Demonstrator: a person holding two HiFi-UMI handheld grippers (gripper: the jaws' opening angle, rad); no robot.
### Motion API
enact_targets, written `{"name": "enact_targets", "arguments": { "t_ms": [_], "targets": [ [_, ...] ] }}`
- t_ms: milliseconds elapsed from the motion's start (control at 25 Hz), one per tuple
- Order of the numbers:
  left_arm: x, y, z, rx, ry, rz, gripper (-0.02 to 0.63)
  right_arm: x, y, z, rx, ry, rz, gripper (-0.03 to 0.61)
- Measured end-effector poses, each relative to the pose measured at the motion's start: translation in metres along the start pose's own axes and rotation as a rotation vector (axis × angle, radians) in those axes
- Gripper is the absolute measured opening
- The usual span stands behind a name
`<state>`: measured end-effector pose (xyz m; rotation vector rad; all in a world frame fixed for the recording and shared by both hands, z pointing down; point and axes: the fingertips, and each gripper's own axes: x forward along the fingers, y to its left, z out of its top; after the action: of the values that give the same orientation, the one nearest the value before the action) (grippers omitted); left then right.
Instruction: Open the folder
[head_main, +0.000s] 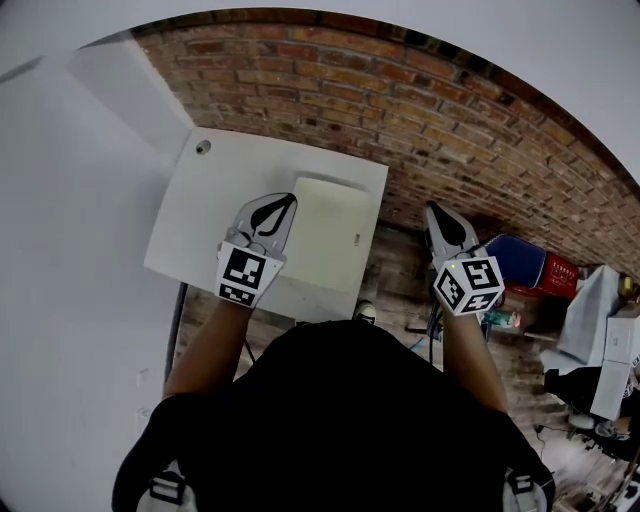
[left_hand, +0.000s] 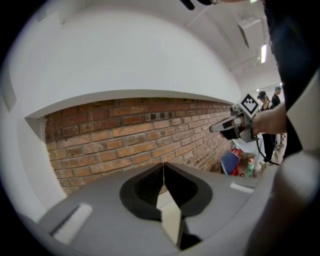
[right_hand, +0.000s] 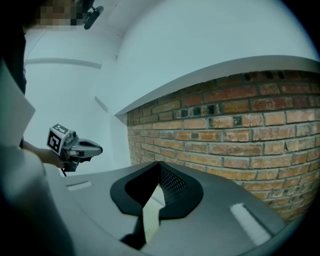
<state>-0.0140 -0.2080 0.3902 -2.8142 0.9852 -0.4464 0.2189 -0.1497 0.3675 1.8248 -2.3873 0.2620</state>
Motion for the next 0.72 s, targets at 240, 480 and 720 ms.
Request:
{"name": "enact_targets", "arguments": {
  "t_ms": [240, 480, 720],
  "targets": [
    [0.016, -0.021, -0.031, 0.001, 0.100, 0.009, 0.025, 0.001, -0.001, -0.007, -0.001, 0.022, 0.028, 0.000],
    [0.031, -0.053, -0.066, -0.012, 0.176, -0.009, 0.081, -0.006, -0.005, -0.025, 0.004, 0.066, 0.043, 0.000],
    [0.043, -0.084, -0.098, -0.009, 0.241, -0.030, 0.104, -0.011, -0.016, -0.038, 0.012, 0.093, 0.048, 0.000]
  ]
}}
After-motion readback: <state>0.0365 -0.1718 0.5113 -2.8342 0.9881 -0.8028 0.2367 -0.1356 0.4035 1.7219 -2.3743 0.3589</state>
